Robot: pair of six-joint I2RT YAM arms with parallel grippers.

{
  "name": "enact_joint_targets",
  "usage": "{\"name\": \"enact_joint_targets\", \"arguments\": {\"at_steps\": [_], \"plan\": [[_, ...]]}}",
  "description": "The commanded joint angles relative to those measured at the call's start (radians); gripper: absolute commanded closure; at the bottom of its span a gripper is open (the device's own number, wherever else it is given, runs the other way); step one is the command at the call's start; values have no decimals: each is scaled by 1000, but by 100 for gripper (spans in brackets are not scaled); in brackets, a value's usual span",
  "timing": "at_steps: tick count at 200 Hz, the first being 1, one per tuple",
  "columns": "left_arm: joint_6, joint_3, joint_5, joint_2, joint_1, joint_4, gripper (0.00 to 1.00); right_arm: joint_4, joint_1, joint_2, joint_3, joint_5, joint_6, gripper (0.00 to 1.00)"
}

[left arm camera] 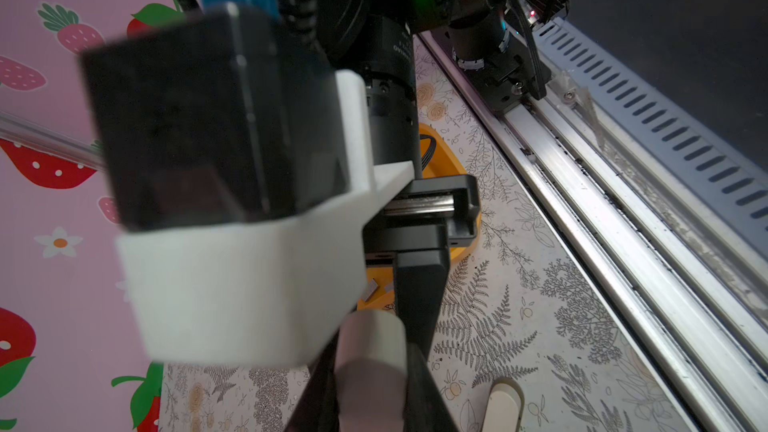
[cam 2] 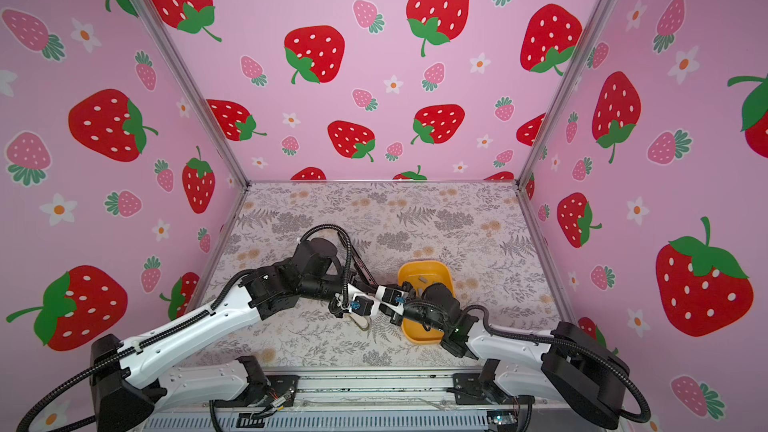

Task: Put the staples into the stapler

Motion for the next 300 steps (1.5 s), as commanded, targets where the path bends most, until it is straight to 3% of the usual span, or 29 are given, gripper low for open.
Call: {"name": "enact_joint_targets", "arguments": {"at_steps": [1,26,39,63,104,125,154,186,207,240,273,300], "plan": [[-40,39,-48,-27,-6,59,60,49,0,-7,24,41,40,82],[-154,-29,-128,-109,53,257,41,-22,-2,-40,71,230,152,86],[-220,-82,-155,-154,112,397,35,-108,-1,-82,96,319,218,94],[-261,-130,-229,-196,206,516,34,-115,-2,-161,67,342,314,97],[-266,-157,-334,-213,230,583,35,-286,1,-190,103,383,550,99],[-294,-179,-346,-219,231,649,34,-410,31,-97,183,377,626,100],[-435,-158,-451,-194,295,608,34,-603,132,95,340,528,667,100],[-512,-174,-660,-205,346,621,34,-760,191,325,539,572,662,100],[-508,-175,-637,-234,367,613,35,-820,198,429,618,635,682,100],[-393,-219,-676,-232,377,639,36,-886,196,584,758,614,656,98],[-414,-196,-711,-203,399,614,35,-967,194,718,907,589,618,97],[-457,-222,-714,-204,441,661,34,-972,170,752,927,564,611,95]]}}
